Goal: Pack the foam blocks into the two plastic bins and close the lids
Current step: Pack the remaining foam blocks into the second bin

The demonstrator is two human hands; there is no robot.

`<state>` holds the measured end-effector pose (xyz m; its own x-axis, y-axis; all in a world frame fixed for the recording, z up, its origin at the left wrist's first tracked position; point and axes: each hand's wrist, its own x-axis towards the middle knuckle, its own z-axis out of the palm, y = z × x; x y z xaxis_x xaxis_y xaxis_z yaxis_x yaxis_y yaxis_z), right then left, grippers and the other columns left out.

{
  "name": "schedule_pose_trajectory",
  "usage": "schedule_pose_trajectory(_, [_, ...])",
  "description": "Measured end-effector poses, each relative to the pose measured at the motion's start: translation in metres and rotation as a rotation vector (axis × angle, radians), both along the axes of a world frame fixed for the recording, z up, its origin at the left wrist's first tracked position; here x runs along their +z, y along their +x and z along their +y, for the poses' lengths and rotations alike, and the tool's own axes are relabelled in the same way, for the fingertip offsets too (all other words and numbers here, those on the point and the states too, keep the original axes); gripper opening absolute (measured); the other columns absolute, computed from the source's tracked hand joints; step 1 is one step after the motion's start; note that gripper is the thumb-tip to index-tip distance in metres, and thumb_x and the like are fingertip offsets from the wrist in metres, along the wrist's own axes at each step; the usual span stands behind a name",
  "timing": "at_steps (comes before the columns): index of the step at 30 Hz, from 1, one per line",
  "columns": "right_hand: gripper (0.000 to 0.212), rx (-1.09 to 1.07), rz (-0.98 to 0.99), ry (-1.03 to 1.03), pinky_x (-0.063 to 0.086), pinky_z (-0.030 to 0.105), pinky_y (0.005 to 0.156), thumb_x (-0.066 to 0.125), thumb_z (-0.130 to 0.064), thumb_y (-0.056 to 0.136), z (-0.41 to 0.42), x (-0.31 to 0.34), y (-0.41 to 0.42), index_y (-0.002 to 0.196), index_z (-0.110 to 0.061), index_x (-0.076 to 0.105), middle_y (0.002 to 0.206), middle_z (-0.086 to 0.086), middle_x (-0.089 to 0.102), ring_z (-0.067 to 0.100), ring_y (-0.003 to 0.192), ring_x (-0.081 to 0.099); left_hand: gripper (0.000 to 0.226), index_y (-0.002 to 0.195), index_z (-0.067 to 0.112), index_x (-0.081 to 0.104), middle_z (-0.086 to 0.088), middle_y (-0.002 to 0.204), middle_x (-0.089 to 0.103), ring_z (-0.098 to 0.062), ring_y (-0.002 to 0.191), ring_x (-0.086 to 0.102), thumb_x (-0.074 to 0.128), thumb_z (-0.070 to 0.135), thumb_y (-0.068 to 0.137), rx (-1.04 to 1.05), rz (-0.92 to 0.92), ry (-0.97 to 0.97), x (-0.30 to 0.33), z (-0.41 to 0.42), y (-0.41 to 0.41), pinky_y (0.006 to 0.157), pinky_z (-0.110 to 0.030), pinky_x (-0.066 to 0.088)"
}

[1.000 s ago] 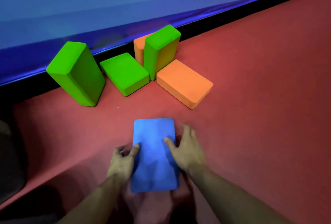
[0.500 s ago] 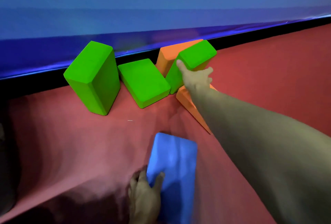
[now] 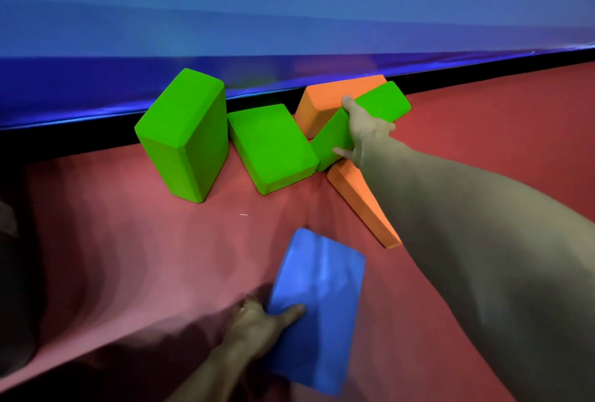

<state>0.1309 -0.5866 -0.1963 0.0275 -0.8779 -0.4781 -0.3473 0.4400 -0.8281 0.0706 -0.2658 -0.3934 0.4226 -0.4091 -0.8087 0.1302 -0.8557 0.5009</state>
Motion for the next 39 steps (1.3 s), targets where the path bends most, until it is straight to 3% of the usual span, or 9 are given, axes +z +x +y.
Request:
schedule_pose_trajectory(4, [0.098, -0.056, -0.035, -0.096, 0.062, 0.05, 0.079, 0.083, -0.049, 0.074, 0.024, -0.003, -0.02, 0.143, -0.011, 0.025, 0.113, 0.003, 0.052, 0.023, 0.087, 0.059, 0.125, 0.131, 0.024, 0.061, -0.002, 0.128, 0.066, -0.024, 0.117, 0.064, 0.061, 0.103, 0.034, 0.103, -0.03, -0.081, 0.035, -0.001, 0.001, 0.105, -0.04, 0.049])
schedule_pose_trajectory(7, [0.112, -0.031, -0.075, -0.224, 0.055, 0.049, 0.096, 0.084, -0.058, 0.056, 0.05, -0.003, -0.038, 0.143, -0.017, 0.027, 0.121, 0.003, 0.065, 0.028, 0.107, 0.067, 0.128, 0.13, 0.015, 0.061, -0.013, 0.129, 0.064, -0.033, 0.124, 0.058, 0.054, 0.102, 0.037, 0.249, -0.126, -0.104, 0.077, 0.007, 0.005, 0.109, -0.042, 0.044])
schedule_pose_trajectory(9, [0.106, 0.041, -0.062, -0.332, 0.048, 0.041, 0.105, 0.085, -0.047, 0.067, 0.078, 0.012, -0.056, 0.149, -0.015, 0.026, 0.128, 0.004, 0.064, 0.023, 0.116, 0.063, 0.113, 0.119, 0.014, 0.064, -0.014, 0.119, 0.067, -0.034, 0.117, 0.061, 0.061, 0.097, 0.043, 0.316, -0.17, -0.122, 0.113, 0.02, 0.01, 0.104, -0.043, 0.048])
schedule_pose_trajectory(16, [0.094, 0.186, -0.068, -0.578, 0.042, 0.028, 0.103, 0.084, -0.03, 0.081, 0.215, 0.126, -0.129, 0.152, -0.009, 0.026, 0.138, 0.007, 0.058, 0.021, 0.124, 0.058, 0.064, 0.101, 0.01, 0.072, -0.006, 0.097, 0.076, -0.023, 0.087, 0.07, 0.083, 0.06, 0.063, 0.448, -0.229, -0.349, 0.275, 0.119, 0.016, 0.086, -0.039, 0.057])
schedule_pose_trajectory(20, [0.099, 0.368, -0.09, -0.622, 0.045, 0.036, 0.106, 0.083, -0.042, 0.075, 0.326, 0.205, -0.182, 0.152, -0.015, 0.027, 0.14, 0.003, 0.059, 0.021, 0.125, 0.059, 0.052, 0.105, 0.015, 0.075, 0.001, 0.096, 0.076, -0.017, 0.087, 0.07, 0.077, 0.05, 0.066, 0.48, -0.341, -0.47, 0.389, 0.223, 0.006, 0.085, -0.038, 0.058])
schedule_pose_trajectory(25, [0.09, 0.649, -0.205, -0.641, 0.042, 0.024, 0.102, 0.085, -0.025, 0.081, 0.468, 0.281, -0.232, 0.152, -0.018, 0.029, 0.134, -0.014, 0.055, 0.003, 0.119, 0.055, 0.059, 0.126, 0.018, 0.059, -0.001, 0.113, 0.066, -0.014, 0.091, 0.067, 0.084, 0.037, 0.077, 0.604, -0.471, -0.461, 0.493, 0.383, -0.014, 0.084, -0.034, 0.054])
schedule_pose_trajectory(30, [0.091, 1.011, -0.167, -0.591, 0.04, 0.004, 0.089, 0.085, -0.031, 0.08, 0.566, 0.295, -0.246, 0.154, -0.028, 0.031, 0.131, -0.019, 0.059, -0.004, 0.116, 0.057, 0.075, 0.132, 0.014, 0.057, -0.005, 0.12, 0.062, -0.023, 0.102, 0.063, 0.089, 0.042, 0.071, 0.69, -0.637, -0.334, 0.515, 0.515, -0.021, 0.092, -0.037, 0.05])
schedule_pose_trajectory(34, [0.086, 1.259, -0.04, -0.646, 0.046, 0.033, 0.104, 0.083, -0.041, 0.073, 0.611, 0.28, -0.237, 0.146, -0.036, 0.04, 0.137, -0.015, 0.058, 0.005, 0.123, 0.056, 0.077, 0.133, 0.006, 0.058, -0.013, 0.13, 0.064, -0.029, 0.116, 0.062, 0.091, 0.035, 0.069, 0.643, -0.772, -0.237, 0.504, 0.577, -0.029, 0.098, -0.037, 0.046])
schedule_pose_trajectory(39, [0.091, 1.389, 0.107, -0.654, 0.044, 0.039, 0.107, 0.08, -0.049, 0.068, 0.64, 0.264, -0.213, 0.148, -0.037, 0.038, 0.135, -0.011, 0.041, 0.013, 0.126, 0.052, 0.08, 0.137, 0.016, 0.054, 0.002, 0.13, 0.059, -0.02, 0.12, 0.058, 0.091, 0.032, 0.069, 0.381, -0.813, -0.238, 0.481, 0.613, -0.033, 0.1, -0.029, 0.041])
